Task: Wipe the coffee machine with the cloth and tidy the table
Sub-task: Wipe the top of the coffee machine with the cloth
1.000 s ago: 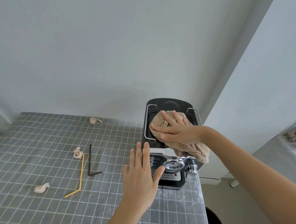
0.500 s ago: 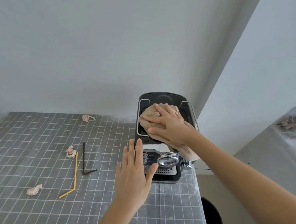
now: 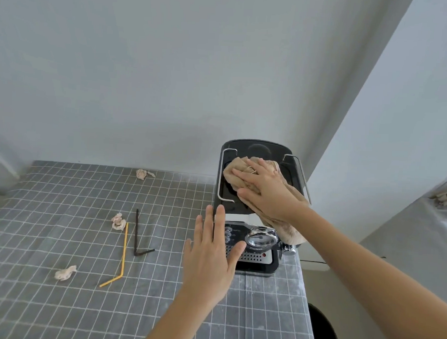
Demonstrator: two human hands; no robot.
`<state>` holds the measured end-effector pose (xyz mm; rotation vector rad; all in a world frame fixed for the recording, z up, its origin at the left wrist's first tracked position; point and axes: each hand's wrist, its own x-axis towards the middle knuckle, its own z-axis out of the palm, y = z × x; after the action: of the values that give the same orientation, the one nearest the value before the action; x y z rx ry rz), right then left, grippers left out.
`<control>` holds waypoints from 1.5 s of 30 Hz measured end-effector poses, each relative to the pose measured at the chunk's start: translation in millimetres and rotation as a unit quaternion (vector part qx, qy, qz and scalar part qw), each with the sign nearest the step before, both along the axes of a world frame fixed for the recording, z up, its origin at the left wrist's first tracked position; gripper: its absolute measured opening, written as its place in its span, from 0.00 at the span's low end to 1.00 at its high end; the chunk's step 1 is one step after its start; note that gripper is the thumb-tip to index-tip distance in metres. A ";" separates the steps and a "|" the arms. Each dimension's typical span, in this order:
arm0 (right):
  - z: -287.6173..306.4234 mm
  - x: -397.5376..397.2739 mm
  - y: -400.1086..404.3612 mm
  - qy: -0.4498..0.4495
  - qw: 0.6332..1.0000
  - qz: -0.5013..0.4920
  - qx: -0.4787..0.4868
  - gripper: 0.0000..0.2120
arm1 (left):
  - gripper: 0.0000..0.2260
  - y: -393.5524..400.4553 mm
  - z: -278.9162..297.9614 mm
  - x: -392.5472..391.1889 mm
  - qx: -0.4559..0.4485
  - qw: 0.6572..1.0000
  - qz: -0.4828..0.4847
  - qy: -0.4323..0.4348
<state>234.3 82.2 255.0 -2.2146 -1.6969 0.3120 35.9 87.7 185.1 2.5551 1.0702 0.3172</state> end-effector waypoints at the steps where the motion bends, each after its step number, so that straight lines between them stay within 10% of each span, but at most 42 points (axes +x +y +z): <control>1: 0.0 2.4 -1.6 0.004 1.000 0.009 -0.014 0.24 | 0.36 -0.3 0.1 -0.9 0.002 1.000 -0.001 0.006; 7: 8.1 13.5 -9.4 0.037 0.989 0.087 -0.117 0.27 | 0.35 -2.0 1.7 -0.7 -0.009 1.000 0.000 0.004; 16: -9.2 -22.6 11.1 -0.058 0.973 -0.211 -0.065 0.25 | 0.35 -1.6 0.5 -4.4 0.013 1.000 -0.004 -0.001; 24: -1.4 14.8 24.2 -0.057 0.994 -0.078 -0.053 0.24 | 0.35 1.3 1.5 0.5 -0.002 1.000 -0.016 0.001; 30: -12.3 -23.3 25.6 -0.058 0.955 -0.283 -0.068 0.28 | 0.35 0.3 -2.8 1.1 -0.009 1.000 -0.007 0.013; 38: -4.5 15.7 31.0 -0.041 0.992 -0.111 -0.044 0.23 | 0.37 3.9 -1.6 6.1 0.001 1.000 -0.019 0.000; 45: -15.6 -28.9 16.4 -0.058 0.958 -0.275 -0.062 0.26 | 0.35 5.9 -8.0 9.1 -0.020 1.000 0.001 0.017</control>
<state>205.5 98.7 239.4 -2.7254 -1.0581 0.1509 45.0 93.5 177.1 2.5328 1.0805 0.2509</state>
